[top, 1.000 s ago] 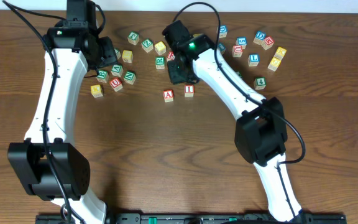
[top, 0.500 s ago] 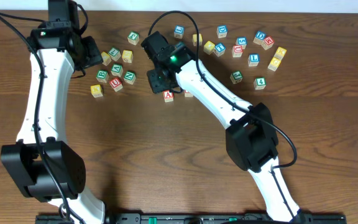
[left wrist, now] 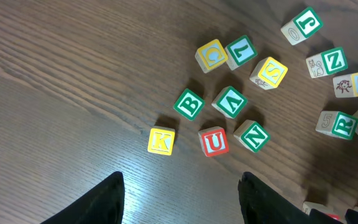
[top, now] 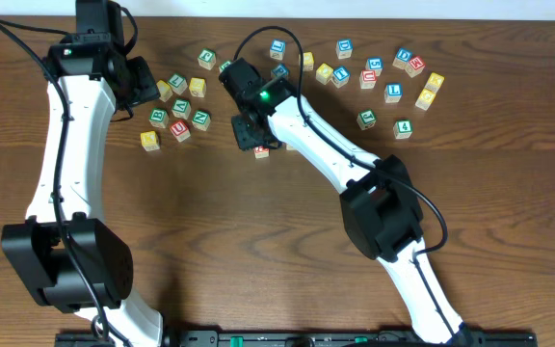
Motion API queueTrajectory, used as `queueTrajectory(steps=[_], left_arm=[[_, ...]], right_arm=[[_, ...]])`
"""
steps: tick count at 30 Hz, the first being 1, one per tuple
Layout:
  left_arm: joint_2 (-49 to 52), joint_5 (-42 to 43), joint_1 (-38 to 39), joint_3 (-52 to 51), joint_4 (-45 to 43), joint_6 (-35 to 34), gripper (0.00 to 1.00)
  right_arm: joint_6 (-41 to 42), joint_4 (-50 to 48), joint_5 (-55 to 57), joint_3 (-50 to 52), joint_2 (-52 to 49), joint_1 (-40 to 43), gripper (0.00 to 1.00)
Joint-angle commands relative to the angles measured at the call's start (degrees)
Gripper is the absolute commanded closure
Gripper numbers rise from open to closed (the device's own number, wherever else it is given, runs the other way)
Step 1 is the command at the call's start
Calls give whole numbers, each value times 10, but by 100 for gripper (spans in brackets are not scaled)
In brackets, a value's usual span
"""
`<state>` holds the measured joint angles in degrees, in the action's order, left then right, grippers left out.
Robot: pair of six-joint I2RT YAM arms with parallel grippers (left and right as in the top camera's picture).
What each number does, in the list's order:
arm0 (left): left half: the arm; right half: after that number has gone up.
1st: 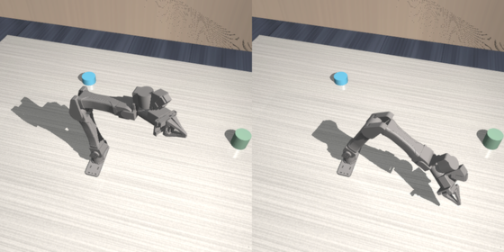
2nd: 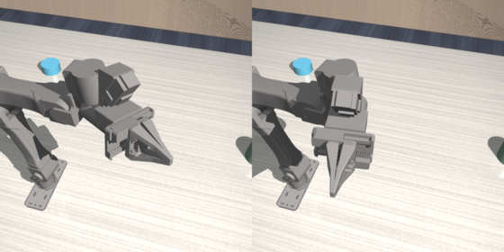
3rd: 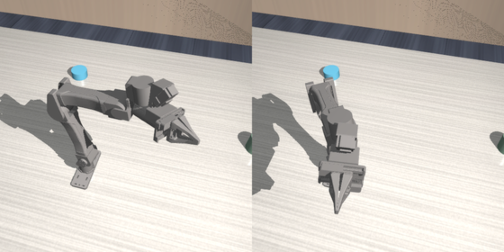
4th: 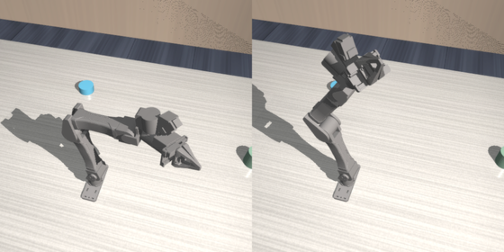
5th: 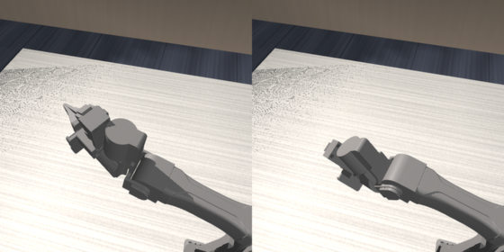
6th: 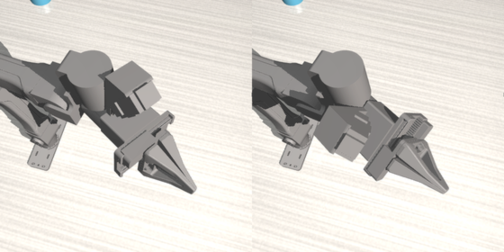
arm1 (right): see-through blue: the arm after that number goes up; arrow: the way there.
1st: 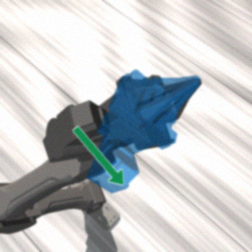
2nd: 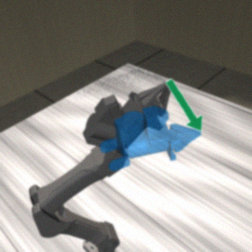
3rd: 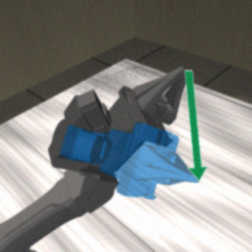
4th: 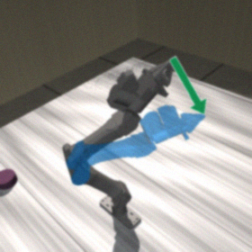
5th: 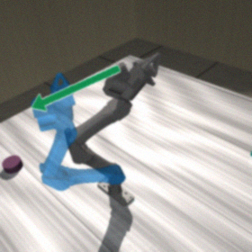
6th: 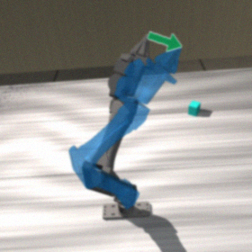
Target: Spell out AI2
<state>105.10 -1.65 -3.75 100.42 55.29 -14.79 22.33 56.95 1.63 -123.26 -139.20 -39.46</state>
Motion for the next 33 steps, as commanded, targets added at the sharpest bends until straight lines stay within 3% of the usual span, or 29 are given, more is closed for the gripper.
queueTrajectory(steps=[1,7,20,33], left_arm=[[-14,-5,-2,-1,2,-1,41],[-14,-5,-2,-1,4,-1,42],[-14,-5,-2,-1,8,-1,42],[-14,-5,-2,-1,8,-3,42]], right_arm=[[14,6,19,4,-8,-1,55],[21,7,19,4,-23,-2,57],[28,14,15,4,-29,-3,77],[101,18,41,4,-29,32,80]])
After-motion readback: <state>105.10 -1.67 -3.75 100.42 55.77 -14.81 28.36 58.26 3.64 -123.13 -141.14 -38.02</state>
